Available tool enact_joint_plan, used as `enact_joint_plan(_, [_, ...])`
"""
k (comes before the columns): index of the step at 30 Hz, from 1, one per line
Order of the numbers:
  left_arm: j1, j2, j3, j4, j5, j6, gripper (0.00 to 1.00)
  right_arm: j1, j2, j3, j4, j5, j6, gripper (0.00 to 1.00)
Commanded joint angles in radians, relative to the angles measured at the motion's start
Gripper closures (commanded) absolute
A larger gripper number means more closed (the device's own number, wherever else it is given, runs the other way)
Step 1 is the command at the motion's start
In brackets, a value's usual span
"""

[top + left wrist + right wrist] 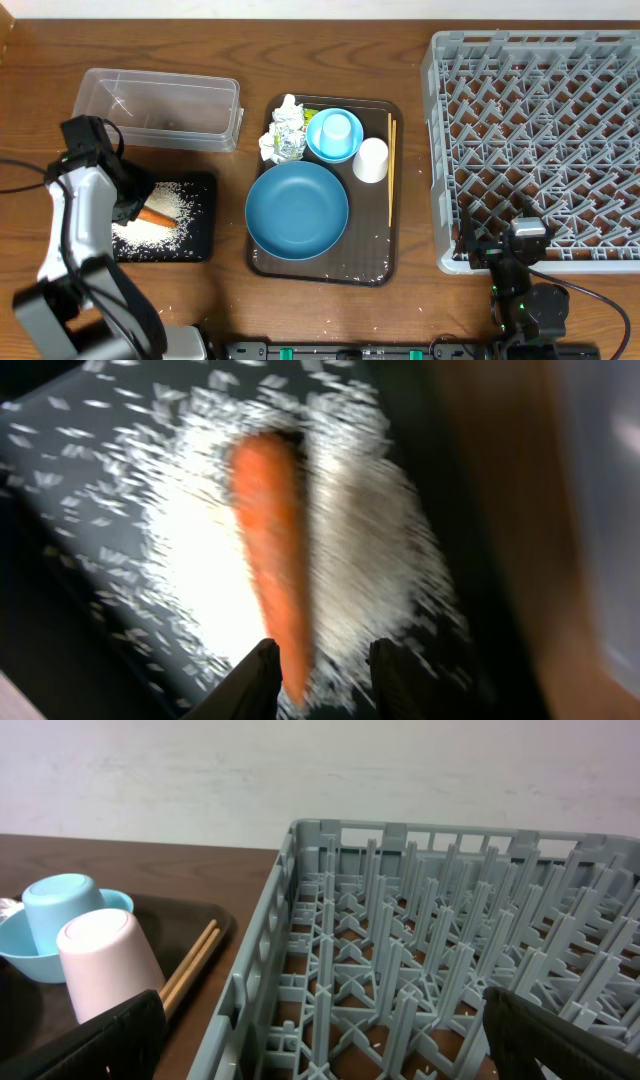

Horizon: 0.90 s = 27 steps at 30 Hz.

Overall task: Sort waste into correct bins and load items into the dishwasher rack
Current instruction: 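Carry the carrot left and drop it onto the rice on the black tray, then move the right gripper from the rack toward the pink cup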

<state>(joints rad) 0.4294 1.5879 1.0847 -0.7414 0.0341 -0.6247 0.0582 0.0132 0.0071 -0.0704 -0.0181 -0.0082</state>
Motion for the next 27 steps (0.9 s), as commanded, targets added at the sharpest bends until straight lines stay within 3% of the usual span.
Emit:
enact_joint_plan(1, [0.004,-0.139,0.0,-0.016,0.179,0.09,0.66,0.001,0.0,-0.002,-0.004,0.006,-0.008,0.01])
enact_joint_plan(3, [0.004,-0.212,0.0,-0.019,0.193,0.085,0.59,0.001,0.0,-0.002,-0.004,0.006,-0.008,0.01])
enact_joint_plan(4, [0.004,-0.248,0.0,-0.014,0.185,0.085,0.45,0.001,0.0,-0.002,-0.004,0.006,-0.008,0.01])
enact_joint_plan(5, [0.005,-0.276,0.0,-0.005,0.168,0.085,0.22,0.001,0.0,-0.002,-0.004,0.006,-0.008,0.01])
enact_joint_plan(6, [0.004,-0.304,0.0,0.004,0.137,0.085,0.18,0.001,0.0,-0.002,-0.004,0.006,-0.008,0.01])
enact_joint_plan(9, [0.005,-0.359,0.0,-0.003,0.017,0.017,0.14,0.001,0.0,-0.002,-0.004,0.006,-0.008,0.01])
enact_joint_plan(12, [0.03,-0.388,0.0,-0.053,-0.12,-0.127,0.12,0.001,0.0,-0.002,-0.004,0.006,-0.008,0.01])
enact_joint_plan(14, [0.061,-0.387,0.0,-0.073,-0.14,-0.174,0.12,0.001,0.0,-0.002,-0.004,0.006,-0.008,0.01])
enact_joint_plan(27, [0.106,-0.359,-0.001,-0.126,-0.138,-0.178,0.06,0.001,0.0,-0.002,-0.004,0.006,-0.008,0.01])
